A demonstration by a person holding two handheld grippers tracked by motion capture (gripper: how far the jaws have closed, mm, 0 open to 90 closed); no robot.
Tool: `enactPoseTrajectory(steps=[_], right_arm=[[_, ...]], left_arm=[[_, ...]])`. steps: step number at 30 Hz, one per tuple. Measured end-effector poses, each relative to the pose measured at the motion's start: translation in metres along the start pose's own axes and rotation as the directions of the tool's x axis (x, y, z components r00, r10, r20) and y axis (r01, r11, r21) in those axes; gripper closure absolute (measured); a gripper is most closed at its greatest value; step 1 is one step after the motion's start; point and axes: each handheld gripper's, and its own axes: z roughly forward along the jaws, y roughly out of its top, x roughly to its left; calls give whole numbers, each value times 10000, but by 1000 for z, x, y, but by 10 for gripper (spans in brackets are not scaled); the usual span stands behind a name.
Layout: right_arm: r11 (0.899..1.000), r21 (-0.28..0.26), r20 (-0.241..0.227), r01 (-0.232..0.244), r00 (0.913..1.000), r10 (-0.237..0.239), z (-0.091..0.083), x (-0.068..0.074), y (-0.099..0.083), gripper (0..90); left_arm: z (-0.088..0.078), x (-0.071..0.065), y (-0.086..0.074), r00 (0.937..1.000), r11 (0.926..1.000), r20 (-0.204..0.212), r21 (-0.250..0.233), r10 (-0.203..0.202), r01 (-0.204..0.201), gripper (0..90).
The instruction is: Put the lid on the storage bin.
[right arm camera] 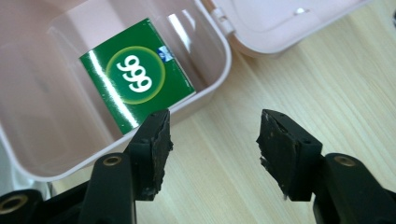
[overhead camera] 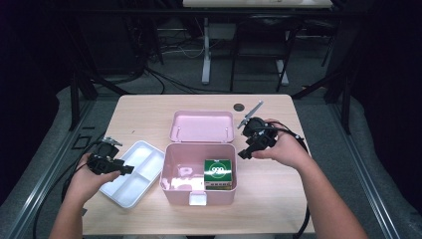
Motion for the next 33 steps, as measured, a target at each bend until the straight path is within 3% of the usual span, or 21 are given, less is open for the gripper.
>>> enactPoseTrajectory(steps=[7, 13, 20, 28, 33], right_arm=[[9954, -829, 225, -485, 9985, 505, 0, 3, -16, 433], [9924, -1088, 820, -570, 9944, 661, 1, 12, -25, 429], [9721, -2026, 625, -1183, 9891, 1334, 9, 21, -38, 432], [9681, -2010, 632, -1499, 9842, 1656, 22, 25, -46, 439], [9554, -2446, 522, -1657, 9816, 1836, 20, 24, -54, 441]], left_arm=[[0, 0, -1, 10000, 9999, 35, -46, -94, 94, 509], [-2, 3, -3, 9997, 9997, 35, -95, -233, 234, 509], [-2, 3, -4, 9998, 9997, 19, -147, -190, 190, 509], [0, 4, -5, 9998, 9998, 20, -35, -201, 201, 517], [-1, 5, -5, 9995, 9995, -64, -51, -304, 304, 527]])
